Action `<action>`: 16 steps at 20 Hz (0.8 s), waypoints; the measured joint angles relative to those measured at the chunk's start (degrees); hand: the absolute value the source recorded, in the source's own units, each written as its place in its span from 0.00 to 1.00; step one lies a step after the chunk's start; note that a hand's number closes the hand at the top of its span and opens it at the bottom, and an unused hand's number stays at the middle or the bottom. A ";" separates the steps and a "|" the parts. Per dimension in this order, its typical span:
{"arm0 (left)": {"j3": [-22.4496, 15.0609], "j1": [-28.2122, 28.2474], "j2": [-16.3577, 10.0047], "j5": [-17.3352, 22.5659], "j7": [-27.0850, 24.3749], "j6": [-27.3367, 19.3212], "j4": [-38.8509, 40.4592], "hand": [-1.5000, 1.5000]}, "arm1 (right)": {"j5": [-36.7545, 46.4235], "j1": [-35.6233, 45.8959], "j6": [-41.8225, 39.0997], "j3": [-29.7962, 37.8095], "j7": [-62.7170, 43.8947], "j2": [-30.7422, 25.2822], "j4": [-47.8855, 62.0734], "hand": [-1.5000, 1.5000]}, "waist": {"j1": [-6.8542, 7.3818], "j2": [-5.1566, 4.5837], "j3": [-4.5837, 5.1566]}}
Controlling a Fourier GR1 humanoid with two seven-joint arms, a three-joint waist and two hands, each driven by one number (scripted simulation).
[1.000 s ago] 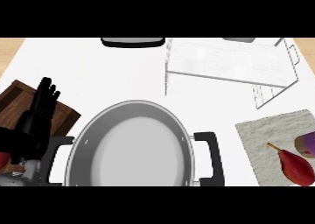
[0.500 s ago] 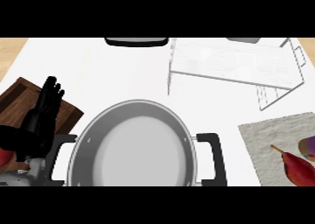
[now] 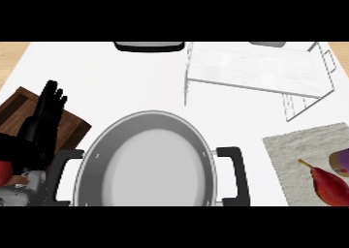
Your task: Pick the can from the placemat and place it in the tiered shelf
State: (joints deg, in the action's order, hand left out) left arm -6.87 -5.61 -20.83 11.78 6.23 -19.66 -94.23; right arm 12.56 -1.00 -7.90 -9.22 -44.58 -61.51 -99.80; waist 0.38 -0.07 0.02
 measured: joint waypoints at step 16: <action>2.99 1.05 4.22 -4.97 1.00 3.20 -0.74 0.50 | 13.80 0.17 -3.33 5.53 11.25 13.67 11.61 0.00 | -0.38 0.12 -0.06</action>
State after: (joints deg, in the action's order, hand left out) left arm -3.87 -4.56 -16.61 6.81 7.23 -16.46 -94.97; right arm 26.35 -0.83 -11.23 -3.69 -33.33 -47.85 -88.18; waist 0.00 0.04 -0.04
